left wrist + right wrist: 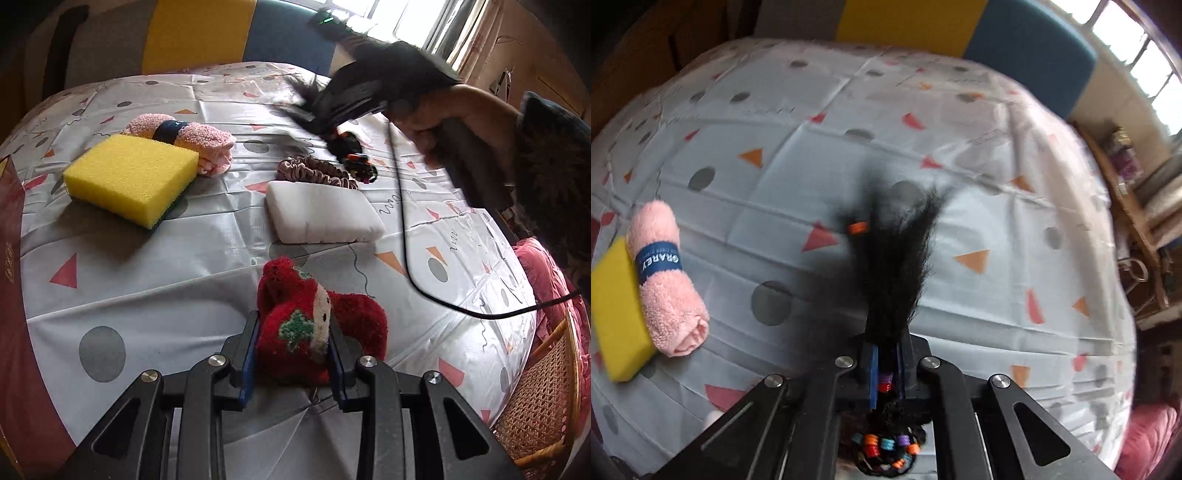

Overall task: Organize soft objects
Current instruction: 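Lift the red sock with the left gripper while the right gripper grasps the black hair bundle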

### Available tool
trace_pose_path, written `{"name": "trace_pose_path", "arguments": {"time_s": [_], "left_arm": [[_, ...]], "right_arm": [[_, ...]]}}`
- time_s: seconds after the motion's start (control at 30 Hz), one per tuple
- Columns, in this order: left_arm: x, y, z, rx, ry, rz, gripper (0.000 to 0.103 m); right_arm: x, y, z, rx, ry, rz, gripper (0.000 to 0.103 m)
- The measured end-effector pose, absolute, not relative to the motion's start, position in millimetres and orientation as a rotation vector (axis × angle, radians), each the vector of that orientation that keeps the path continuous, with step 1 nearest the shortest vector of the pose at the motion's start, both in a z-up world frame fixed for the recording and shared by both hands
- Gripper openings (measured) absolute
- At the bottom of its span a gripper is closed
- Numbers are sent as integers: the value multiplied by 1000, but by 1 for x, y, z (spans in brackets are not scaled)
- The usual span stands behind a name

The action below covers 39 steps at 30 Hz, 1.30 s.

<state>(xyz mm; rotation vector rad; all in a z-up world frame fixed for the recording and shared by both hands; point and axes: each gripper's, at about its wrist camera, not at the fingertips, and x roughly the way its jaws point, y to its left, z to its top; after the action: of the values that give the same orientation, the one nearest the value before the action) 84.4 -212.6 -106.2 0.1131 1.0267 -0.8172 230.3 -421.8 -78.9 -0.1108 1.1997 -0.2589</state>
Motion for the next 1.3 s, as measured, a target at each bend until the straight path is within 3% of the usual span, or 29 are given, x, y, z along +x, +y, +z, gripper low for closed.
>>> {"name": "trace_pose_path", "arguments": {"time_s": [0.2, 0.33, 0.67, 0.73, 0.97, 1.3], "left_arm": [[81, -213, -106, 125, 1024, -804, 32], [83, -217, -104, 131, 1042, -796, 31], [67, -208, -93, 167, 1075, -770, 27], [59, -205, -88, 184, 1049, -775, 27], [41, -185, -71, 173, 1012, -767, 27], [48, -135, -24, 54, 927, -712, 27]], "right_arm": [[182, -442, -30, -113, 1117, -356, 7], [135, -446, -15, 38, 1152, -292, 7], [53, -414, -87, 297, 1265, -281, 10], [48, -407, -100, 283, 1258, -295, 15], [37, -392, -103, 181, 1180, -290, 18], [36, -381, -106, 44, 1163, -288, 17]]}}
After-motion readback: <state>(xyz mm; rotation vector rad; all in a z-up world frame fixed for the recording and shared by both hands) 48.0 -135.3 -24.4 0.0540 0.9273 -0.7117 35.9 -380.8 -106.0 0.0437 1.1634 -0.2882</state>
